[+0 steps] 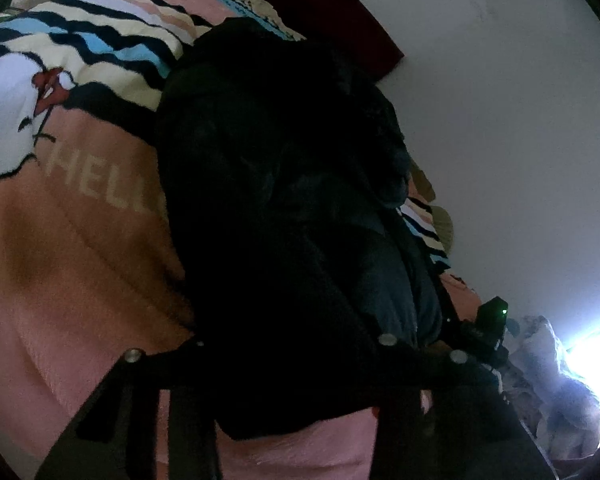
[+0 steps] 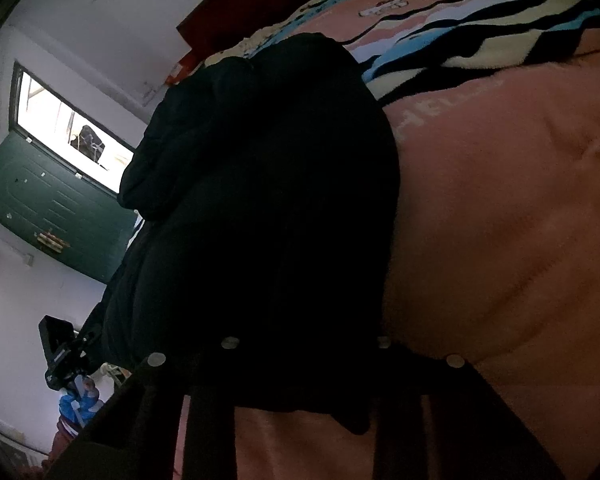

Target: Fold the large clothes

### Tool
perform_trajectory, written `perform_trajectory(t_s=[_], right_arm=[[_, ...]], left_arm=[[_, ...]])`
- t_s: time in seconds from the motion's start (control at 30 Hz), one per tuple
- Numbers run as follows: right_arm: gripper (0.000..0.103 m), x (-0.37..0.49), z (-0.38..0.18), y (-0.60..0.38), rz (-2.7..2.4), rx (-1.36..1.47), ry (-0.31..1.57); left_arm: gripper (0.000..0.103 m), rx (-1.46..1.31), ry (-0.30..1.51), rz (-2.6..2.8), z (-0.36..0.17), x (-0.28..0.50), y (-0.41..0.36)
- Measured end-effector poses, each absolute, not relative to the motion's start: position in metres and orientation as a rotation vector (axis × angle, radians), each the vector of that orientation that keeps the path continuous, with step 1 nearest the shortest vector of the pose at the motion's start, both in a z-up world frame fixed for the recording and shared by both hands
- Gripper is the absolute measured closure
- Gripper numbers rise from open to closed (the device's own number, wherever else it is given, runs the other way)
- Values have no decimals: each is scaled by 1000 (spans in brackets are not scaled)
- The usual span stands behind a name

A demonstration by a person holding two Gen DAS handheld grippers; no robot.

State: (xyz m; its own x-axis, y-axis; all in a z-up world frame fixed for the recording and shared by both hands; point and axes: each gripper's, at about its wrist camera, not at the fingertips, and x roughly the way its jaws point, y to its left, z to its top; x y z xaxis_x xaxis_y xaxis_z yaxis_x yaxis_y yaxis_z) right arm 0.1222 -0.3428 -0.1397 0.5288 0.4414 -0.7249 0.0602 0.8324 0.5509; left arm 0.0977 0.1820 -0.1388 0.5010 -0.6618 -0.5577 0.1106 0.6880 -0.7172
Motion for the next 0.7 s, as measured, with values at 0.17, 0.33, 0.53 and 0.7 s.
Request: perform_trajectory(t_s=[0.17, 0.33, 0.53, 0.7], right_arm=[[82, 120, -136, -344, 248, 558, 978], [85, 120, -129, -346, 256, 576, 938], [86, 121, -106, -352, 283, 609, 864], [86, 130, -76, -358, 317, 654, 774]], left_arm=[[76, -672, 918, -509, -131, 99, 183], [79, -688, 881, -527, -118, 103, 185], [81, -721, 803, -573, -84, 115, 189], [81, -739, 750, -619, -53, 131, 194]])
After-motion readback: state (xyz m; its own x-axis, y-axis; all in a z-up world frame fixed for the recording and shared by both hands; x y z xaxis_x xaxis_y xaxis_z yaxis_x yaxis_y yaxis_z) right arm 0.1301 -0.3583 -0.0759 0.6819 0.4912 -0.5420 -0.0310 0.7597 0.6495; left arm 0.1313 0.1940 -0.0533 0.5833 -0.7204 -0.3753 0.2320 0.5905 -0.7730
